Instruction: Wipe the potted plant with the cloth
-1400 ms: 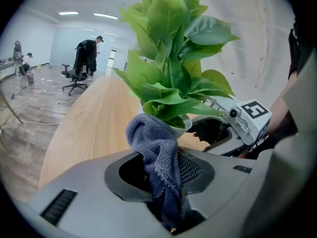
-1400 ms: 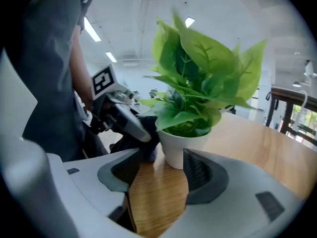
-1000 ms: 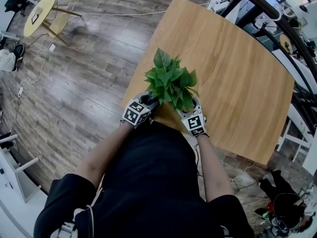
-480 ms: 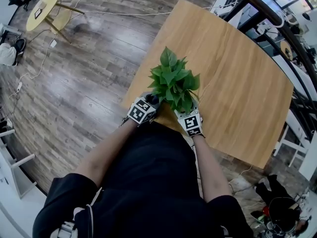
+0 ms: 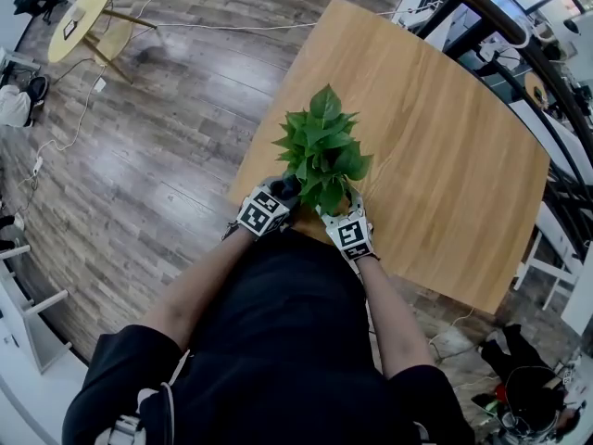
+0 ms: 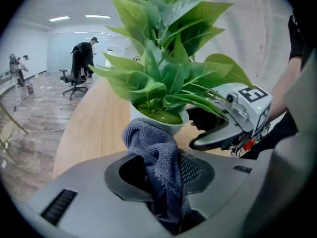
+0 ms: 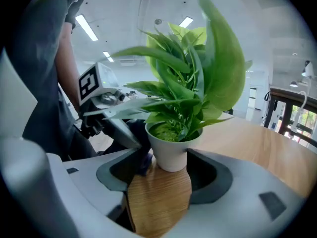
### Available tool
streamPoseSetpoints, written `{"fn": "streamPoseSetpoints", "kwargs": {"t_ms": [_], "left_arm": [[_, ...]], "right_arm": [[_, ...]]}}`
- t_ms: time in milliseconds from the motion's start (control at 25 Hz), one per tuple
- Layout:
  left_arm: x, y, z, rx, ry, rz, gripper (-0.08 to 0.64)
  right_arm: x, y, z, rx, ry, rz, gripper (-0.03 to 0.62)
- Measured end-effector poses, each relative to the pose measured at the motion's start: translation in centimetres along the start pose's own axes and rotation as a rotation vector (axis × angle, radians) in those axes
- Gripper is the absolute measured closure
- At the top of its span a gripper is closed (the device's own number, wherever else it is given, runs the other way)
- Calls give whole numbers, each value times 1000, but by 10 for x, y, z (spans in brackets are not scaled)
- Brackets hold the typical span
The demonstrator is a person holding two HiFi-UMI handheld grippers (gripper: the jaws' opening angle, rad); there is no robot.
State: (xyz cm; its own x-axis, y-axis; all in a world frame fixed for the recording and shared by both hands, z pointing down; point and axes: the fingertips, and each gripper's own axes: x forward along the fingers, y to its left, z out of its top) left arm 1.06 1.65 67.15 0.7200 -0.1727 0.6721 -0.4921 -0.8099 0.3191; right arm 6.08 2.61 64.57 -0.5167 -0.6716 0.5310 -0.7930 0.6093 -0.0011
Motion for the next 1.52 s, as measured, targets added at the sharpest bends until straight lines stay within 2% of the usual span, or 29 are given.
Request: {"fn": "streamPoseSetpoints", "kwargs": {"t_ms": [80, 160, 280, 400, 520, 640, 840, 960, 1080, 1200, 1400, 1480, 1520], "left_arm": [[-2, 10, 2, -15, -2, 10, 408], [-5, 13, 6, -32, -12, 12, 408], [-7, 20, 10, -74, -43, 23, 408], [-3, 29, 11, -70, -55, 45, 408], [0, 30, 10, -49, -54, 49, 408], [-1, 28, 10, -28, -47, 43, 408], [1, 5, 10, -24, -43, -54, 408], [-2, -8, 3, -34, -29, -95, 408], [1, -13, -2, -7, -21, -121, 408], [-3, -2, -3, -39, -34, -81, 408], [-4, 30, 3, -60, -27, 3, 408], [-6, 35, 6, -69, -27, 7, 408], [-7, 37, 6, -73, -27, 10, 408]], "right_arm": [[-2, 12, 1, 2, 3, 21, 304], [-5, 15, -4, 51, 10, 19, 304], [-9, -15, -13, 118, 24, -72, 302], [-4, -34, -14, 74, 43, -57, 302], [0, -25, -10, 17, 56, 0, 298], [7, -13, 2, -33, 53, 15, 296], [12, -23, 8, 87, 25, -36, 298], [14, -20, 7, 93, 23, -52, 298], [14, -21, 6, 81, 25, -58, 298], [12, -14, 6, 75, 24, -38, 298], [11, 19, 3, 2, 35, 70, 298], [9, 22, -2, 30, 41, 57, 298], [6, 15, -5, 72, 46, 17, 298]]}}
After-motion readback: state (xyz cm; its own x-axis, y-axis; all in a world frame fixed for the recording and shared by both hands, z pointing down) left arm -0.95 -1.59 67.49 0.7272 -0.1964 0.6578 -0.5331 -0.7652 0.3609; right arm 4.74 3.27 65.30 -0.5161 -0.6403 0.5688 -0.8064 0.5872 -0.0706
